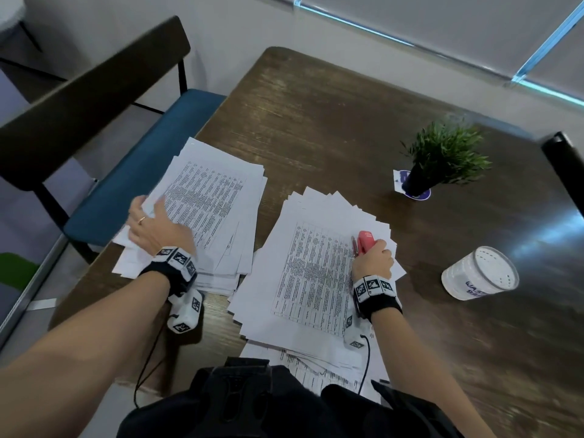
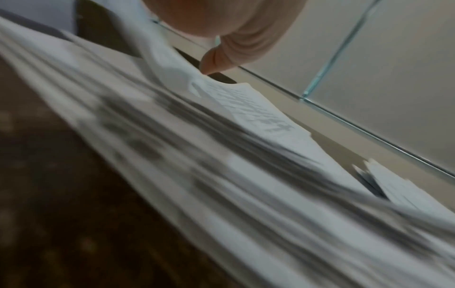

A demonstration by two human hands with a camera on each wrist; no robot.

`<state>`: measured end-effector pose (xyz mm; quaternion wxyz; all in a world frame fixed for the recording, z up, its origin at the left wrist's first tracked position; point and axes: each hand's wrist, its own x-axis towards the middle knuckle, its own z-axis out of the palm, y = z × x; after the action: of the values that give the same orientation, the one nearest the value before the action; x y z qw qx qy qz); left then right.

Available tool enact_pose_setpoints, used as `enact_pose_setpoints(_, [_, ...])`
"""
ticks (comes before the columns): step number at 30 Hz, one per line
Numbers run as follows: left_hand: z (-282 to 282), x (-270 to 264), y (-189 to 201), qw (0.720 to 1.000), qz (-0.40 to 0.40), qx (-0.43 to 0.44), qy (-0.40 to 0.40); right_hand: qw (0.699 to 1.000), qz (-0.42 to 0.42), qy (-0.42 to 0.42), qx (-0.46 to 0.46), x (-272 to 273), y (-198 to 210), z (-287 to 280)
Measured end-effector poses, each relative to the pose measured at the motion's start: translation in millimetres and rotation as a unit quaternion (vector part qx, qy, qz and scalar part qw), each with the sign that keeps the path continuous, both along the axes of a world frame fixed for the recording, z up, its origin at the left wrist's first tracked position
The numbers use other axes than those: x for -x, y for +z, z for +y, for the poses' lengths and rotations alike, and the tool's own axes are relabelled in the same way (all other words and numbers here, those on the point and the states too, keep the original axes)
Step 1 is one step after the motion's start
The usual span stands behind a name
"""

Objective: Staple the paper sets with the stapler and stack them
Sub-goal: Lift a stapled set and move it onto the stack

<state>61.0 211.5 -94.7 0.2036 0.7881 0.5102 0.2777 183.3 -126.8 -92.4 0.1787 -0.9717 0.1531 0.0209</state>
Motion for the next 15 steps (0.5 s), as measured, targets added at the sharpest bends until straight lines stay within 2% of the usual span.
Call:
enact_pose_setpoints(2, [-18,-15,0,0.997,-0.005,-0.002,-0.083,1.000,0.008,0.000,-0.009,-4,2,-2])
enact_pose_setpoints(4, [-36,-32,-3,0.979,0.000,0.013,-0.203,0.999,0.035,0.019,-0.010,-7,4,-4])
enact_pose_setpoints(6, [-55,-48,-8,0.941,0.025,0.053,-0.334,0.998,0.051,0.037,-0.019,-8,6,-6])
enact_pose_setpoints(8, [-76,-62,-11,0.890,0.074,0.119,-0.435,0.997,0.054,0.042,-0.028,-6,9,-7])
enact_pose_setpoints(9, [-88,-69,-11,0.870,0.107,0.143,-0.460,0.997,0.055,0.044,-0.029,-5,11,-7])
enact_pose_setpoints(11, [-107,-80,-11,0.853,0.170,0.166,-0.464,0.997,0.059,0.045,-0.031,-2,13,-7])
enact_pose_setpoints(13, [-118,-86,-8,0.860,0.194,0.186,-0.434,0.996,0.066,0.045,-0.035,-1,15,-8])
enact_pose_setpoints(15, [-125,-90,-3,0.875,0.167,0.207,-0.403,0.996,0.073,0.038,-0.042,-1,16,-9])
